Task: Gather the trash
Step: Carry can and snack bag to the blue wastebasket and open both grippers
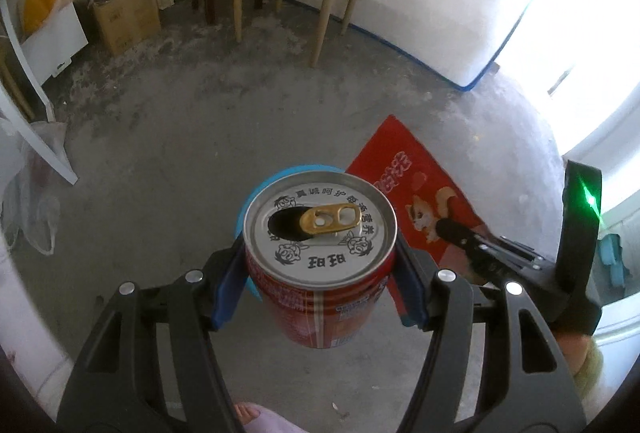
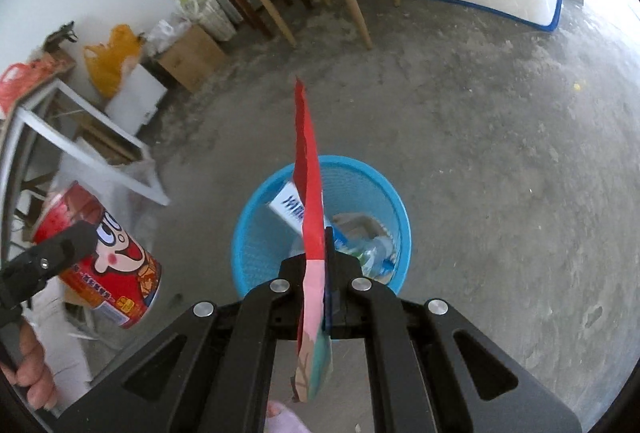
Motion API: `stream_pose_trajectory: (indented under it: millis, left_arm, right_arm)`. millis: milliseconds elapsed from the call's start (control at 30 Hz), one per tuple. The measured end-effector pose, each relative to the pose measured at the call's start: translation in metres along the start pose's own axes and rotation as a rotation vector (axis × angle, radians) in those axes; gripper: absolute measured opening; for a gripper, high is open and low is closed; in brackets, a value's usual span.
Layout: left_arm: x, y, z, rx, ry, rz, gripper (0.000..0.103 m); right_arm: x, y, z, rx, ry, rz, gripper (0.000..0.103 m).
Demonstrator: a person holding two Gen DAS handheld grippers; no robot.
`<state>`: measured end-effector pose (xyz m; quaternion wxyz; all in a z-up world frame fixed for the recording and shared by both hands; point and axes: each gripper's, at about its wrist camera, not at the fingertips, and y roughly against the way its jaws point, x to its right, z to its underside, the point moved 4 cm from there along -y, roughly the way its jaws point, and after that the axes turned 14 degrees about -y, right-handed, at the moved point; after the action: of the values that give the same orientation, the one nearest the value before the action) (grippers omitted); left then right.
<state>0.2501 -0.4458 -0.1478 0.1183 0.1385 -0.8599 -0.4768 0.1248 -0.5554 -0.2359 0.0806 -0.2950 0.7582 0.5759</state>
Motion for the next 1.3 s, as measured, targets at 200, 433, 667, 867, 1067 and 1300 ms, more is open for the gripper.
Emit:
stream_pose_trajectory:
  millis: [200, 433, 667, 867, 1067, 1300]
  left_arm:
    - [-0.006, -0.032, -0.007, -0.026, -0.007, -0.064, 0.081]
    - [-0.016, -0.003, -0.003, 0.021, 0.012, -0.051, 0.081]
    - [-0.021, 0.063, 0.009, 0.103, -0.005, -0.077, 0.082]
    - [-0.025, 0.153, 0.029, 0.224, 0.008, -0.105, 0.083]
    - [-0.021, 0.247, 0.08, 0.337, 0.046, -0.166, 0.087]
    - [-0.016, 0.331, 0.169, 0.414, 0.161, -0.284, 0.093]
  right_arm:
    - [-0.009, -0.068, -0.004, -0.025, 0.114, 0.099, 0.022]
    - [0.008, -0.075, 0.005, -0.029, 0.12, 0.117, 0.028]
    - [0.032, -0.022, -0.003, 0.059, -0.011, 0.0, 0.039]
    - [0.046, 0.032, 0.002, 0.104, -0.058, -0.083, 0.04]
    - [0.031, 0.104, 0.033, 0.15, 0.03, -0.146, 0.053]
    - [-0.008, 0.188, 0.096, 0.186, 0.209, -0.193, 0.076]
